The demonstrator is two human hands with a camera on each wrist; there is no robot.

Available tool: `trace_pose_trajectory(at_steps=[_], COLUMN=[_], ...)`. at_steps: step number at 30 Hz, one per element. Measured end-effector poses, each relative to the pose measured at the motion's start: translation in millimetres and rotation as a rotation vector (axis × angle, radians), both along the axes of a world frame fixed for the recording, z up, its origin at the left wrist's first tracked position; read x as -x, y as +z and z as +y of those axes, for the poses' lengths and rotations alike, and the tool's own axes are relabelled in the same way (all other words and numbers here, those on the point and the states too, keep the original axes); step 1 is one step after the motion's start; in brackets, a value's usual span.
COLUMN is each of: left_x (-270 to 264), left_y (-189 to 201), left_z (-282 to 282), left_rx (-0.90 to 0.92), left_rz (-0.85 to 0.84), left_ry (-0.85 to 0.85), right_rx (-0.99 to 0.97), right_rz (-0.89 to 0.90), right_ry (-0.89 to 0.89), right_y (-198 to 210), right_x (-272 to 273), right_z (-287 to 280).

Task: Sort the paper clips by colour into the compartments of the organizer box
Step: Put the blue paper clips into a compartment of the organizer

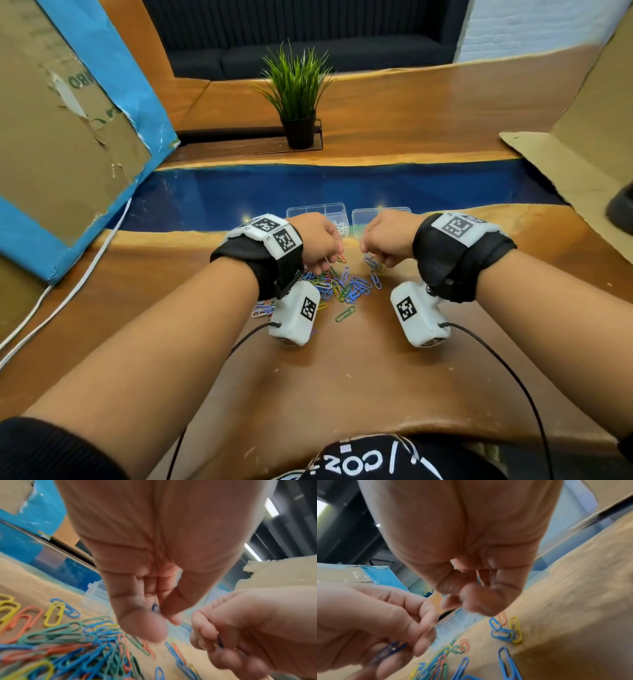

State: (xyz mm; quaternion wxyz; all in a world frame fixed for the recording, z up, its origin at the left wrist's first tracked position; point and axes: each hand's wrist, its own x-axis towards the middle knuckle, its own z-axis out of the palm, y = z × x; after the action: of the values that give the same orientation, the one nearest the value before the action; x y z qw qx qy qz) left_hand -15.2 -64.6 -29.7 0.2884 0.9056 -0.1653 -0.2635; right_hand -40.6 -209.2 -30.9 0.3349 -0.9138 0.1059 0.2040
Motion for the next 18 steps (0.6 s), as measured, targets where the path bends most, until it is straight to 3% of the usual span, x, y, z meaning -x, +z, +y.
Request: trace_pose_trajectory(at_steps=[6,8,13,18], left_x=[5,2,-5,-4], left_y=[-3,-7,-16,-14], left_z=[-12,-14,-23,-34], left_rx=[-0.25,-0.294,-0.45,-0.467], left_rz=[-0.177,-0.242,-0.387,-0.389], left_ry=[-0.057,-0.069,-0.148,-0.194], right_rx=[0.381,0.436,0.43,0.338], right_rz=[-0.021,-0.066,-0.075,-0.01], right_ry=[0.338,0.367,0.379,0.339], right_y=[-4,-8,-13,-10], right_x=[15,17,12,8], right_z=[5,9,14,2])
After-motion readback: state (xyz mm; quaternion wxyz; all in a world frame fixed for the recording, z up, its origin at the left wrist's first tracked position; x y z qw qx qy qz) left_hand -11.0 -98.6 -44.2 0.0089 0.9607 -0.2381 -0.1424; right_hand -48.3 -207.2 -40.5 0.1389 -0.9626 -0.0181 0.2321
